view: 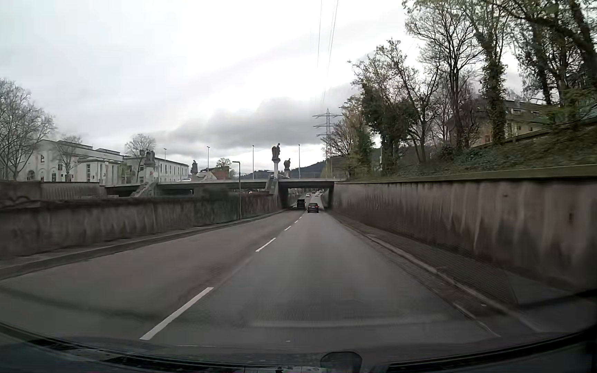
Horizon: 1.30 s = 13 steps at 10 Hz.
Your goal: Follow the waypoints while adhering to traffic rules and regulations
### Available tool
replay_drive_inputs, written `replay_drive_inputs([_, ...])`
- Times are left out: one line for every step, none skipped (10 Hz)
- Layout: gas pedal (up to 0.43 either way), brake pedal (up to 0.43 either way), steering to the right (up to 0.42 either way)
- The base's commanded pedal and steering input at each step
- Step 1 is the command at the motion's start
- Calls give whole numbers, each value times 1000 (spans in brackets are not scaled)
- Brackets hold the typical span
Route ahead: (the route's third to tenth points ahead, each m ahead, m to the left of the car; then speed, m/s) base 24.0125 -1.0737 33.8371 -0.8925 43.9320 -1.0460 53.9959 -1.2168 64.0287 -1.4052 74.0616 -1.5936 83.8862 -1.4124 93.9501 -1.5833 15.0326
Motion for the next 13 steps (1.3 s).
replay_drive_inputs([67,0,2])
replay_drive_inputs([67,0,2])
replay_drive_inputs([67,0,2])
replay_drive_inputs([67,0,2])
replay_drive_inputs([67,0,2])
replay_drive_inputs([67,0,2])
replay_drive_inputs([67,0,2])
replay_drive_inputs([67,0,2])
replay_drive_inputs([67,0,2])
replay_drive_inputs([67,0,2])
replay_drive_inputs([67,0,2])
replay_drive_inputs([67,0,2])
replay_drive_inputs([67,0,2])
